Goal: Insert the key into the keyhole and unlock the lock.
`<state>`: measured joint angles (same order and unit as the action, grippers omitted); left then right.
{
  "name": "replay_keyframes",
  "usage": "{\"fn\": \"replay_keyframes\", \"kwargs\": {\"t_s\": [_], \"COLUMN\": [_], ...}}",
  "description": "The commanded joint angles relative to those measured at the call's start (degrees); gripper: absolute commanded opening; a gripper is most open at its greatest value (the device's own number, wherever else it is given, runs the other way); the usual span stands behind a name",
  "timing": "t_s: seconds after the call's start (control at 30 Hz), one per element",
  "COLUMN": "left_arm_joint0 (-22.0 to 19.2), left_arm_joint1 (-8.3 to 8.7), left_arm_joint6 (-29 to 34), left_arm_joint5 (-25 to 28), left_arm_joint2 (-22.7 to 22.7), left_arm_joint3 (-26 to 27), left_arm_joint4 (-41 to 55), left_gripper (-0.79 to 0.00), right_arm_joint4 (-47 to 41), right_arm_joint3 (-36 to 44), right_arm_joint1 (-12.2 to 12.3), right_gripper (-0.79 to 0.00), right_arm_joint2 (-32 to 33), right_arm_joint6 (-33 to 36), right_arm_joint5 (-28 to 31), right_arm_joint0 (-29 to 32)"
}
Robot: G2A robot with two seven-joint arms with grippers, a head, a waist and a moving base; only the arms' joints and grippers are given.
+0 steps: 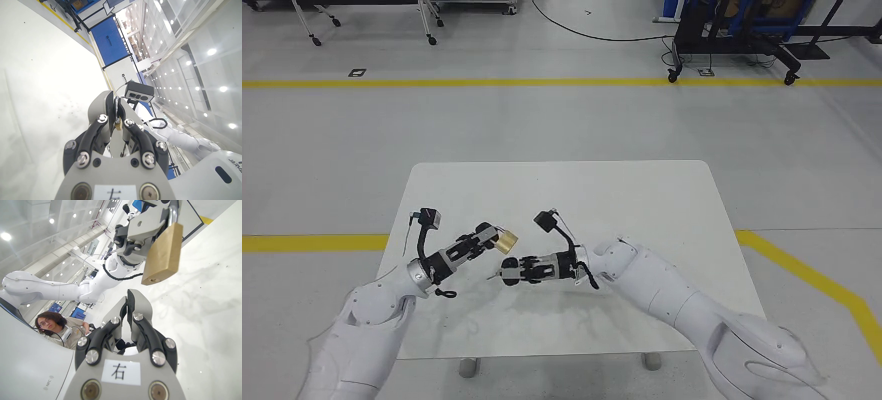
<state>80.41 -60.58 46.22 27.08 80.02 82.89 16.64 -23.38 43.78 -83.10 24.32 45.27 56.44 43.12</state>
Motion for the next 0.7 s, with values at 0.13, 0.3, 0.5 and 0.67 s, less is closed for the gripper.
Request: {"fn": "replay_keyframes", "kwargs": {"t_s": [0.13, 0.3, 0.5, 0.67], "left_arm_joint0": [0.17, 0.21, 0.31, 0.61], "left_arm_joint1": [0.10, 0.16, 0.24, 0.37], "left_arm_joint6": [-0.39, -0.61, -1.06, -3.40], "left_arm_joint5": [0.40, 0.59, 0.80, 1.70], "left_arm_joint2": [0.11, 0.17, 0.51, 1.16], "left_arm_joint3": [0.41, 0.56, 0.64, 1.25], "left_arm_joint4": [-1.56, -2.07, -2.27, -6.01], "left_gripper": [-0.785, -0.785, -0.785, -0.785], "right_arm_joint4": [2.19, 2.85, 2.99, 1.07], "right_arm_joint3": [-2.08, -1.40, 0.27, 1.89], "right_arm_joint1": [-0.70, -0.56, 0.04, 1.18], "right_gripper": [-0.785, -0.785, -0.785, -0.785], "right_arm_joint2": [1.17, 2.90, 4.90, 8.25], "right_arm_joint6": [-3.15, -4.10, -2.52, -0.97], "right_arm_joint5": [1.56, 1.56, 1.56, 1.56], "right_arm_joint0": [-0.41, 0.00, 1.23, 2.37]}}
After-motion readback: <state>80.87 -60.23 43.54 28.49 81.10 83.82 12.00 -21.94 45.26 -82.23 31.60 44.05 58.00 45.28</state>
